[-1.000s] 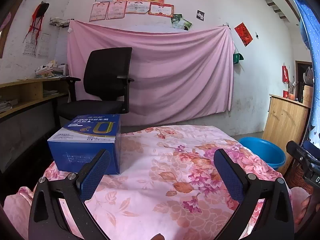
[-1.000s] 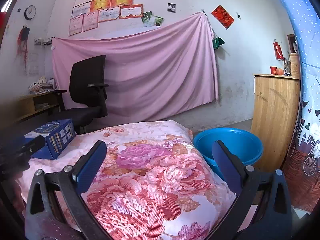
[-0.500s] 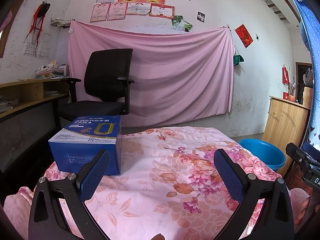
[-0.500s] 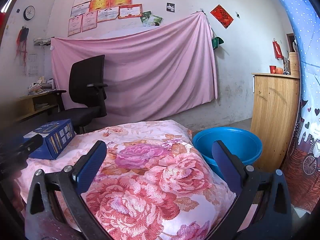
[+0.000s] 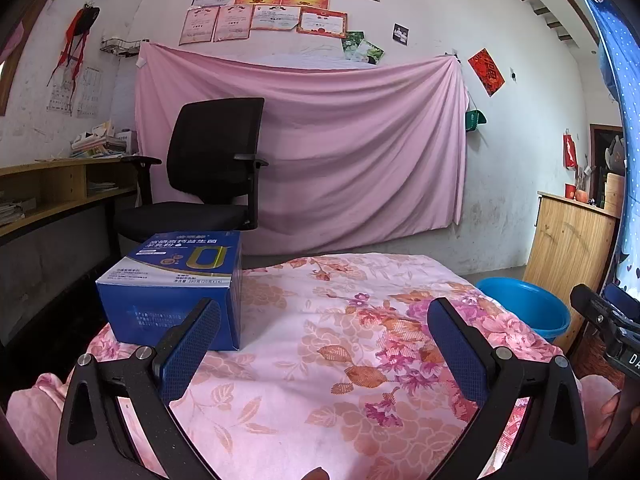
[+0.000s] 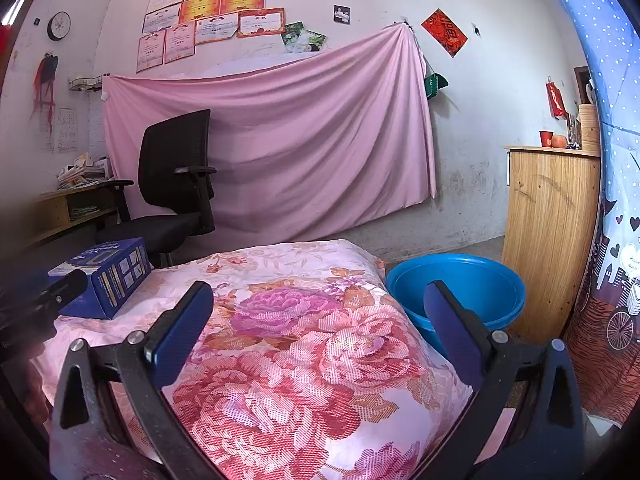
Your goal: Collect trash
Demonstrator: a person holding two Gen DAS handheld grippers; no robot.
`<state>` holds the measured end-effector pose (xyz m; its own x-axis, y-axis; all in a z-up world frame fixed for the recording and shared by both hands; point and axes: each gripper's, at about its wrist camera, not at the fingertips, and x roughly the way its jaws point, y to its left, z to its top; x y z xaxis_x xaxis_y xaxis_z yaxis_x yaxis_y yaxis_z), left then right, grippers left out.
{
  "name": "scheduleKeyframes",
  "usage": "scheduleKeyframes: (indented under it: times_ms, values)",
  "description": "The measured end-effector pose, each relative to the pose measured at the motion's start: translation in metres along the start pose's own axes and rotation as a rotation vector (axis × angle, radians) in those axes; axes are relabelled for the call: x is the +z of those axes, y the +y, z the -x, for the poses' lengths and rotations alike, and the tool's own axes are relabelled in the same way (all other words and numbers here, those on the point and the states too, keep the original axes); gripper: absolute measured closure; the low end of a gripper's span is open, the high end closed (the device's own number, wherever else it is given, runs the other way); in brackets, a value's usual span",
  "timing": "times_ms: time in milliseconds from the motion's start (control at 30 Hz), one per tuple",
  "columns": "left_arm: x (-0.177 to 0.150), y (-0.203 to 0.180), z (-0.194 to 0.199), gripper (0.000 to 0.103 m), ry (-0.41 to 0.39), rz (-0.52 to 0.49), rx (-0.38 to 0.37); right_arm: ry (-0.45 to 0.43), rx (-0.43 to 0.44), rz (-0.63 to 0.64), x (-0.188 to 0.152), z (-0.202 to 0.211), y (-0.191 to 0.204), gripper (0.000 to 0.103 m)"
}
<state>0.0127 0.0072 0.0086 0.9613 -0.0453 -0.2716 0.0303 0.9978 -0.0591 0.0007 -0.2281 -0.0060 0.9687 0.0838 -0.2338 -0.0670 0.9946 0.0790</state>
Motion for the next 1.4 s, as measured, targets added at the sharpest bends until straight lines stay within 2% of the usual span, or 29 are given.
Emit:
scheduleKeyframes:
  times_ms: [1400]
  values:
    - [-0.0024, -0.0006, -0.0043, 0.002, -0.002, 0.003, -0.010, 0.006, 0.011, 0.006, -0.0024, -0.0030, -0.0024, 0.000]
